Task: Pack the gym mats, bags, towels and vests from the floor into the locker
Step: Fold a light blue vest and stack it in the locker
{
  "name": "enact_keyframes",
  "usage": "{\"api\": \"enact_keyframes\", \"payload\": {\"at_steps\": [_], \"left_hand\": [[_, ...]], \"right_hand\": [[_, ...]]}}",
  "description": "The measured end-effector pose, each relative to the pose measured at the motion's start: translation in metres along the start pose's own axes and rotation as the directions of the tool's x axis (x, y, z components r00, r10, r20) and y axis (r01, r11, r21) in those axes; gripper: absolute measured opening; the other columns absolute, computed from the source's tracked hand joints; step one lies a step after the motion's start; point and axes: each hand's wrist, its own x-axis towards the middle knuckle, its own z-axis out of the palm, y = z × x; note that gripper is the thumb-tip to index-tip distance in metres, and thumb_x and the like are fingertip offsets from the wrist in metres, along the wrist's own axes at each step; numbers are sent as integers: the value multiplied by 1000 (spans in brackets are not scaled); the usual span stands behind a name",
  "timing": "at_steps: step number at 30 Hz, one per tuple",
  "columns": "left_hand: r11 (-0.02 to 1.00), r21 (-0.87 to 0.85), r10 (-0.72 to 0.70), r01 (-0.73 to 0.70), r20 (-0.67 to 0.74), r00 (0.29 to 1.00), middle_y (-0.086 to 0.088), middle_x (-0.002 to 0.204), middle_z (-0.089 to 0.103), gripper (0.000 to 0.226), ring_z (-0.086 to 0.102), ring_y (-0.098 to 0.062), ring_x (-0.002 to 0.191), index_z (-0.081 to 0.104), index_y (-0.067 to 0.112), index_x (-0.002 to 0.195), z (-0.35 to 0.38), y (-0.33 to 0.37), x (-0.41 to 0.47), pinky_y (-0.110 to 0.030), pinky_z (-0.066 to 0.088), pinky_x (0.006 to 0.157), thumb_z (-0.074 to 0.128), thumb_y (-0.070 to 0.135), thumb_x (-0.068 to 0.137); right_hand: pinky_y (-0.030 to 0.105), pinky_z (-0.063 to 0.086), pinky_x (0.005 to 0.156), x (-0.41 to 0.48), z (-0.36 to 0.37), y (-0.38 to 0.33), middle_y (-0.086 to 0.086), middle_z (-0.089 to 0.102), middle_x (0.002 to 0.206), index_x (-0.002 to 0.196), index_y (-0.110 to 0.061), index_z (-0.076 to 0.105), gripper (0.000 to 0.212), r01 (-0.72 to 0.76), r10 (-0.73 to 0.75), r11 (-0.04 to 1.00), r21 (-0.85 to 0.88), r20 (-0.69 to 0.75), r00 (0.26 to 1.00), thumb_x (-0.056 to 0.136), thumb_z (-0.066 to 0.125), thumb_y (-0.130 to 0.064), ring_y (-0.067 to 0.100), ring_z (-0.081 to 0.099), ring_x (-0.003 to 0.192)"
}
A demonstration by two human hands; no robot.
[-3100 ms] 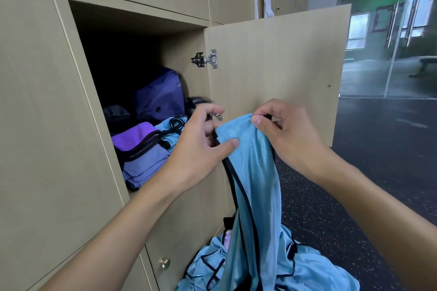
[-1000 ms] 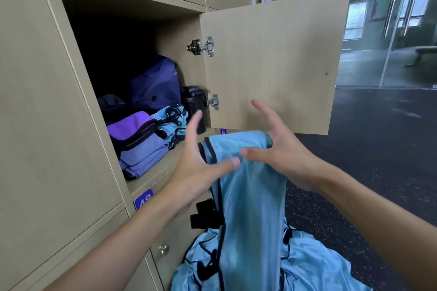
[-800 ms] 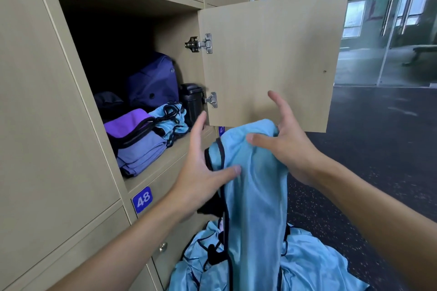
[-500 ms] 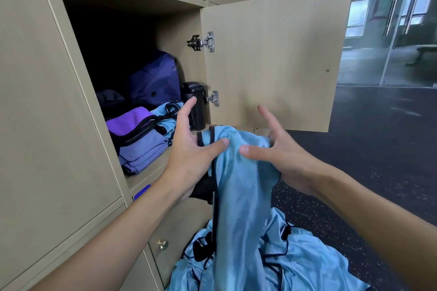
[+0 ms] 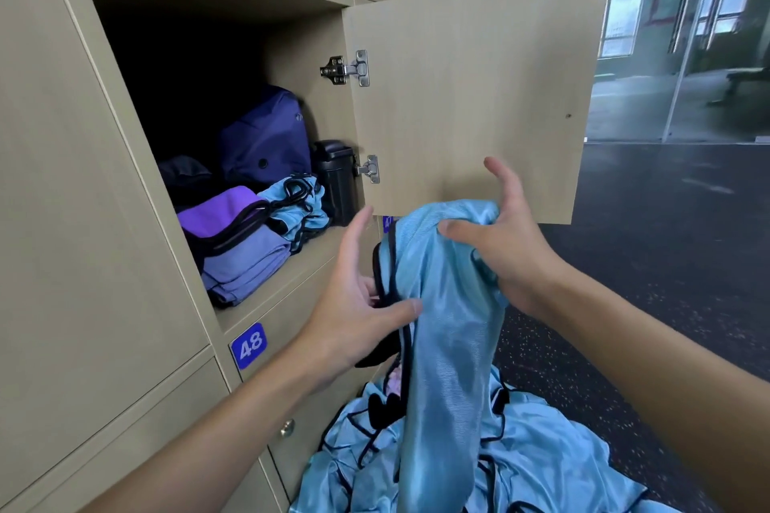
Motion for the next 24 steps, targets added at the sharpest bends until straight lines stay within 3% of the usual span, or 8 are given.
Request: {"api": "enact_keyframes", "payload": {"at_steps": [5,8,10,14,17,19,21,24], "left_hand": [[996,-83,26,-38,-137,990,-29,95,72,93,64,-32,80,28,46,145,3,14,17,-46,55,79,67,-13,85],[989,-132,33,-68,-245,969,-29,97,71,87,66,-29,82,33,38,147,-6,21,30,-41,56,82,65,-14,85],[986,-145,37,-84,-301,953,-16,88,75,81,69,-22,80,37,36,144,-14,24,35,-37,58,82,63,-15,87],[988,-138,15,-67,-345,938,-9,83,74,76,67,-22,76,38,37,140,-18,28,35,-39,58,81,61,-14,88],[997,-78,-28,5,-296,955,-24,100,72,75,64,-28,82,42,46,130,-26,32,31,-53,55,89,59,-14,88],[997,-14,-78,77,-238,968,-24,104,72,74,65,-30,84,45,46,129,-38,35,29,-53,55,89,59,-14,88],[990,13,-133,138,-189,973,-23,99,73,73,67,-32,85,44,40,135,-48,36,28,-47,57,85,60,-14,88],[987,-9,-160,161,-177,971,-28,104,70,69,66,-35,86,47,38,133,-48,38,26,-55,53,91,59,-13,89]], "right_hand": [[54,49,101,5,-8,7,8,39,149,143,-59,19,116,-210,208,976,51,44,977,53,91,-46,31,58,122],[51,48,100,5,-8,11,5,52,140,150,-52,12,110,-282,274,954,104,80,958,70,86,-40,25,64,112],[49,52,91,4,-8,15,-3,65,113,153,-47,7,103,-341,322,928,148,137,937,79,78,-36,20,68,97],[41,58,72,-8,5,17,-12,67,92,154,-46,7,106,-380,320,910,167,302,898,78,76,-22,15,74,85],[41,59,81,-6,11,15,-1,65,108,151,-44,23,100,-301,265,941,154,219,939,79,78,-1,22,73,94],[48,56,92,0,7,11,10,58,129,145,-45,32,93,-235,226,953,192,70,972,77,81,-4,28,69,103],[50,56,91,4,2,8,14,55,135,144,-46,30,89,-202,211,940,276,-4,977,81,78,-6,29,70,104],[57,47,103,1,2,10,11,39,153,150,-51,17,104,-261,248,929,262,83,965,78,82,-13,30,58,124]]}}
